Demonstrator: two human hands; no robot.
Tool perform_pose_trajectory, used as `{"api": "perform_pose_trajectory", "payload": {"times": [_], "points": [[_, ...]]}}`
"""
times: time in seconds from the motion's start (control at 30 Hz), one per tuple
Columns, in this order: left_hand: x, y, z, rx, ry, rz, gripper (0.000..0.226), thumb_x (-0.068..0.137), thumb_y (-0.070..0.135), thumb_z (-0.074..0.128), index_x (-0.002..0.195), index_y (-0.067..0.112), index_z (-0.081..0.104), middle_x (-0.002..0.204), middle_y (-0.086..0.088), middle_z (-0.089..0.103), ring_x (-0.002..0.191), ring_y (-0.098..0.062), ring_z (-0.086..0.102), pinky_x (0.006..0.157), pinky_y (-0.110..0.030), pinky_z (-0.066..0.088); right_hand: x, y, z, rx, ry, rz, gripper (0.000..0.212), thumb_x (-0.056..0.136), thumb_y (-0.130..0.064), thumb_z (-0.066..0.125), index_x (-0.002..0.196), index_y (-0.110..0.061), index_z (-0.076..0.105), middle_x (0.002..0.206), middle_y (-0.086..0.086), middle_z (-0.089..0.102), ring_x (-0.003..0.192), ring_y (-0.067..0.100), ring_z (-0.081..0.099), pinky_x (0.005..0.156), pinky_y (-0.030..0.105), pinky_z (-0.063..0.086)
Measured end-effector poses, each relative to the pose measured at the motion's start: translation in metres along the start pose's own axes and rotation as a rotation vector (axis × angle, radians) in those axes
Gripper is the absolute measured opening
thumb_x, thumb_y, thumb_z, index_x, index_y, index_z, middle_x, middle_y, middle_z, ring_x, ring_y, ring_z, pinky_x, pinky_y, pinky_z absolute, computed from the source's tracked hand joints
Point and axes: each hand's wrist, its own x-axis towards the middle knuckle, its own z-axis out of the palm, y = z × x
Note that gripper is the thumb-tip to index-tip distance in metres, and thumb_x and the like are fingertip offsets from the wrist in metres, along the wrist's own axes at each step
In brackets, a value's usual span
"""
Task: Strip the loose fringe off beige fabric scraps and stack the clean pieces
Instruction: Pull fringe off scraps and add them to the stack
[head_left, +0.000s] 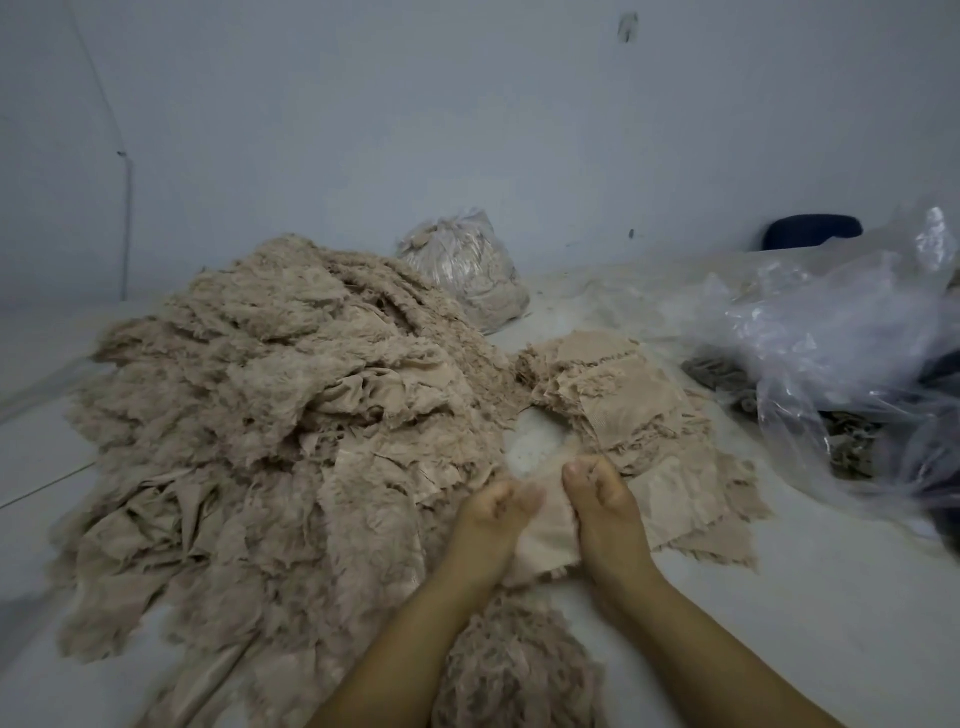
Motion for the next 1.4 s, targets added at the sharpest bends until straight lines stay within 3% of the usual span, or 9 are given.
{"api": "perform_pose_trajectory", "payload": {"times": [0.13,0.3,0.4,0.7,0.83,0.93,1.07,1.2,1.4], "points": [[-0.001,0.005,-0.004,-0.176,0.005,-0.018,0.027,0.085,0.032,0.061,0.094,0.008,0.065,0.084,-0.011,0.072,0.071,-0.021,0.068,0.056,-0.027,0.055,0.0,-0.002,-0.003,-0.131,0.135,-0.062,0.02,0.098,-0.022,0.049,0.082,-0.011,0.053,0.07,0.01,0.057,0.061,0.015,0.052,0.057,0.032,0.044],[-0.006,0.011,-0.012,0.145,-0.199,-0.044,0.039,0.063,0.034,0.082,0.092,0.011,0.071,0.083,-0.007,0.073,0.068,-0.017,0.066,0.056,-0.025,0.053,0.0,-0.003,-0.007,-0.312,0.208,-0.144,0.022,0.095,-0.026,0.054,0.074,-0.021,0.051,0.059,0.001,0.053,0.05,0.006,0.047,0.049,0.019,0.036],[-0.006,0.016,-0.015,0.196,-0.155,-0.049,0.023,0.074,0.032,0.077,0.073,0.011,0.066,0.061,-0.003,0.064,0.051,-0.015,0.054,0.047,-0.023,0.043,0.009,-0.01,-0.021,-0.394,0.286,-0.172,0.024,0.094,-0.028,0.056,0.072,-0.022,0.05,0.06,-0.004,0.054,0.055,0.006,0.05,0.049,0.016,0.035],[-0.006,0.034,-0.064,0.653,0.116,0.148,0.039,0.083,0.024,0.071,0.051,0.02,0.049,0.047,0.01,0.039,0.043,-0.006,0.035,0.048,-0.022,0.03,0.041,-0.031,-0.068,-1.183,0.257,-0.084,0.024,0.091,-0.029,0.057,0.107,-0.011,0.056,0.109,0.017,0.058,0.103,0.036,0.049,0.081,0.04,0.036],[-0.006,0.029,-0.08,0.9,0.065,0.239,0.017,0.082,0.022,0.072,0.072,0.026,0.059,0.072,0.012,0.057,0.07,-0.005,0.054,0.064,-0.017,0.041,0.006,-0.029,-0.012,-0.842,-0.201,-0.217,0.015,0.087,-0.037,0.063,0.089,-0.023,0.059,0.087,-0.006,0.058,0.085,0.016,0.055,0.074,0.03,0.041],[-0.007,0.016,-0.081,0.808,0.118,0.205,0.008,0.084,0.017,0.07,0.091,0.015,0.07,0.089,0.005,0.068,0.084,-0.011,0.062,0.077,-0.02,0.048,-0.018,-0.013,0.022,-0.807,-0.629,-0.145,0.052,0.075,-0.062,0.068,0.111,-0.026,0.059,0.098,-0.006,0.055,0.088,0.011,0.051,0.078,0.024,0.044],[-0.007,0.021,-0.084,0.477,0.134,0.098,0.008,0.09,0.007,0.061,0.085,0.009,0.067,0.068,-0.002,0.064,0.06,-0.013,0.058,0.058,-0.026,0.05,-0.027,-0.004,0.029,-0.774,-0.53,-0.441,0.074,0.07,-0.071,0.065,0.128,-0.029,0.047,0.112,-0.01,0.036,0.103,0.003,0.033,0.087,0.014,0.029],[-0.008,0.03,-0.081,0.382,0.07,0.063,0.012,0.093,0.005,0.056,0.082,0.006,0.063,0.065,-0.004,0.063,0.057,-0.013,0.057,0.053,-0.02,0.05,-0.032,-0.004,0.041,-0.787,-0.637,-0.55,0.029,0.087,-0.043,0.063,0.099,-0.018,0.067,0.095,-0.005,0.051,0.092,0.012,0.04,0.078,0.02,0.03],[-0.027,0.058,-0.106,1.082,-0.37,0.172,0.034,0.069,0.046,0.079,0.097,0.03,0.069,0.099,0.02,0.064,0.095,0.007,0.057,0.083,-0.01,0.044,-0.022,-0.012,0.025,-0.576,-0.353,-0.129,0.017,0.097,-0.022,0.05,0.086,-0.009,0.052,0.074,-0.004,0.053,0.067,0.007,0.047,0.061,0.018,0.035]]}}
